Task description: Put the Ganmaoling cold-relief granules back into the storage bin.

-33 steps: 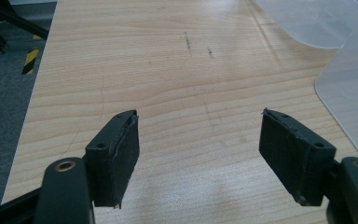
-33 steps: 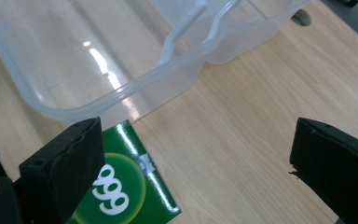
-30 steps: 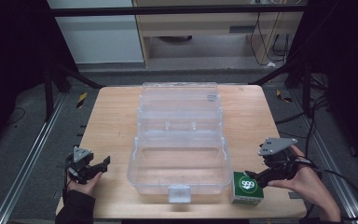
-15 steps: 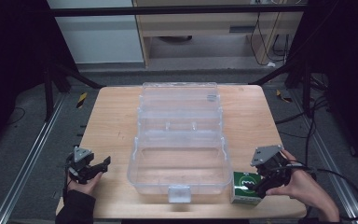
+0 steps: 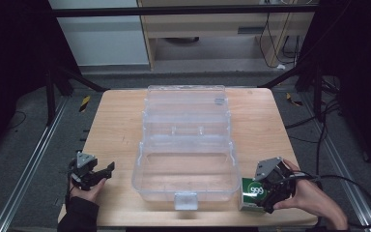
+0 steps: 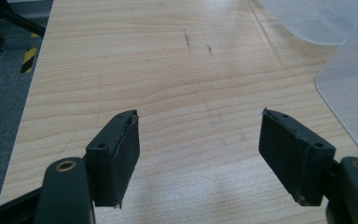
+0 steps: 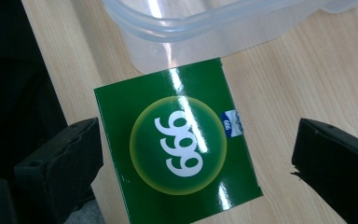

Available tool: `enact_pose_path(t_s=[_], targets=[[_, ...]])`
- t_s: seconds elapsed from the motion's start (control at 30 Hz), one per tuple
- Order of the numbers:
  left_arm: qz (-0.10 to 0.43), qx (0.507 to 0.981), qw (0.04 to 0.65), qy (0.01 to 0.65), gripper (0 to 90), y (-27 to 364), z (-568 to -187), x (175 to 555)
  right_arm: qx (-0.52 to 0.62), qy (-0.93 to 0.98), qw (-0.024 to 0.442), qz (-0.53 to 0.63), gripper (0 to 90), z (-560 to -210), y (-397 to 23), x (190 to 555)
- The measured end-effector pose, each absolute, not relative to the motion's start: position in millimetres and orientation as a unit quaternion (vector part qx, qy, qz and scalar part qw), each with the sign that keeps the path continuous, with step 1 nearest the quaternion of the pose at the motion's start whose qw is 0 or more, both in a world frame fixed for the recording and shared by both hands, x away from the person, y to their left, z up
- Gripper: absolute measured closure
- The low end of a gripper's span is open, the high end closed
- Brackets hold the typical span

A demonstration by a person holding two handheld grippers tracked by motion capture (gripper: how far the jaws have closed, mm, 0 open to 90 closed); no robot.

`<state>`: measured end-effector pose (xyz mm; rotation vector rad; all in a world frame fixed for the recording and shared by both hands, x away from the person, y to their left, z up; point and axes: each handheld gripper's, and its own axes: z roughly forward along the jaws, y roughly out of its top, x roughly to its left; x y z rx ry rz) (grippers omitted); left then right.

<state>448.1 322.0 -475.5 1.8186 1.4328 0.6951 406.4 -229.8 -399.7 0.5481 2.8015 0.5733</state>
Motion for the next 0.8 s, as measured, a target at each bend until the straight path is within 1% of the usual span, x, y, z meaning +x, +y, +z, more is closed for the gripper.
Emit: enact_pose_path(t_s=[0.2,0.8], targets=[[0.269,0.703,0.355,0.554,28.2,322.1,-475.4,448.0,0.178,0.962,0.102,0.179,2.2,-406.2,-226.4,405.3],[0.271,0.702,0.355,0.555,28.3,322.3,-475.1,447.8,0.151,0.973,0.09,0.147,2.5,-421.4,-214.8,412.5]])
